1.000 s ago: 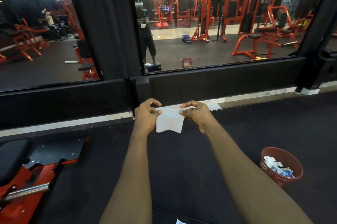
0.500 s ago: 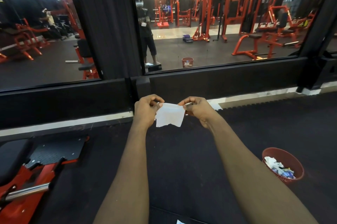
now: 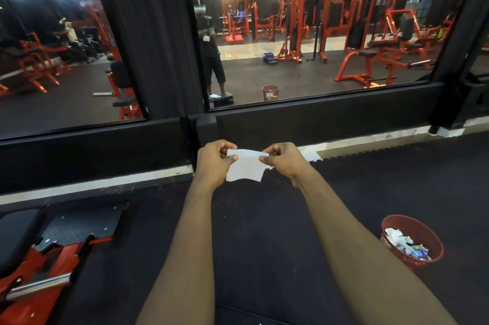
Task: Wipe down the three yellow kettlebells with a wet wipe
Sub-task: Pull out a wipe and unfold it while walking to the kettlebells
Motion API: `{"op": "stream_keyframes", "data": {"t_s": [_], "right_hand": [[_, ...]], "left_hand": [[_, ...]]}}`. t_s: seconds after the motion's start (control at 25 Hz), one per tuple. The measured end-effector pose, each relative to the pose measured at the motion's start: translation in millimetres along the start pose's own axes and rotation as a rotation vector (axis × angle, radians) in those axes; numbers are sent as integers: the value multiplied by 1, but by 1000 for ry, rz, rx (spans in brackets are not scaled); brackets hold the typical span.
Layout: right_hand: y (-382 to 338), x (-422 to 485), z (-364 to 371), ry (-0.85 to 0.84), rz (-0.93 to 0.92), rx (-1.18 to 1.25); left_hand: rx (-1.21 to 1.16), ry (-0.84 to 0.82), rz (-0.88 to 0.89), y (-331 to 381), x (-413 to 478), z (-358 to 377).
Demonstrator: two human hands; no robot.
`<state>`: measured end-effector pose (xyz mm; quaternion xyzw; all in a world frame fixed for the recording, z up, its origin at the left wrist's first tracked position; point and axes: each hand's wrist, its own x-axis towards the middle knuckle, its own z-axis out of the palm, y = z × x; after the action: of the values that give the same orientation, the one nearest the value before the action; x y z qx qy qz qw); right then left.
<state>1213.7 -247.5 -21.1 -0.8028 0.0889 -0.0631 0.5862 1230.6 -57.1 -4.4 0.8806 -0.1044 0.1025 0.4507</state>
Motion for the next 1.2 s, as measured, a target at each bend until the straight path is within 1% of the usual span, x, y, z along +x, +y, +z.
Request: {"op": "stream_keyframes", "data": {"t_s": [0.12, 0.2, 0.32, 0.4, 0.48, 0.56, 0.64, 0.72, 0.76, 0.8, 0.88, 1.04, 1.12, 1.2], "right_hand": [[0, 2, -1, -8, 2, 132], [-1, 1, 1, -31, 11, 240], [-3, 1, 7, -30, 4, 345], [-4, -1, 11, -26, -11, 394], [-3, -3, 13, -45, -8, 413], [-3, -6, 11, -76, -35, 384], [-5, -8, 6, -138, -103, 315], [-8, -13, 2, -238, -155, 255], [-9, -16, 0, -279, -160, 242], [-9, -18, -1, -306, -153, 248], [-7, -21, -2, -335, -111, 295], [5, -25, 2, -384, 27, 282], [10, -27, 8, -306, 40, 320], [12, -29, 15, -209, 26, 407]], "left_hand": [[41, 48, 59, -4, 3, -1], [-23, 49, 76, -6, 3, -1], [-143, 70, 62, -1, 1, 3], [-157, 99, 53, 3, -1, 7], [-148, 76, 24, 5, -2, 7], [-170, -4, -26, 1, -2, 4], [-185, -190, -38, -3, -2, -2], [-191, -384, 4, -5, -4, -4], [-196, -439, 39, -5, -5, -4], [-197, -461, 71, -5, -8, -3], [-188, -431, 98, -6, -11, -1], [-210, -244, 69, -10, -16, -3], [-233, -208, 51, -11, -18, -7], [-270, -221, 39, -12, -21, -10]]}}
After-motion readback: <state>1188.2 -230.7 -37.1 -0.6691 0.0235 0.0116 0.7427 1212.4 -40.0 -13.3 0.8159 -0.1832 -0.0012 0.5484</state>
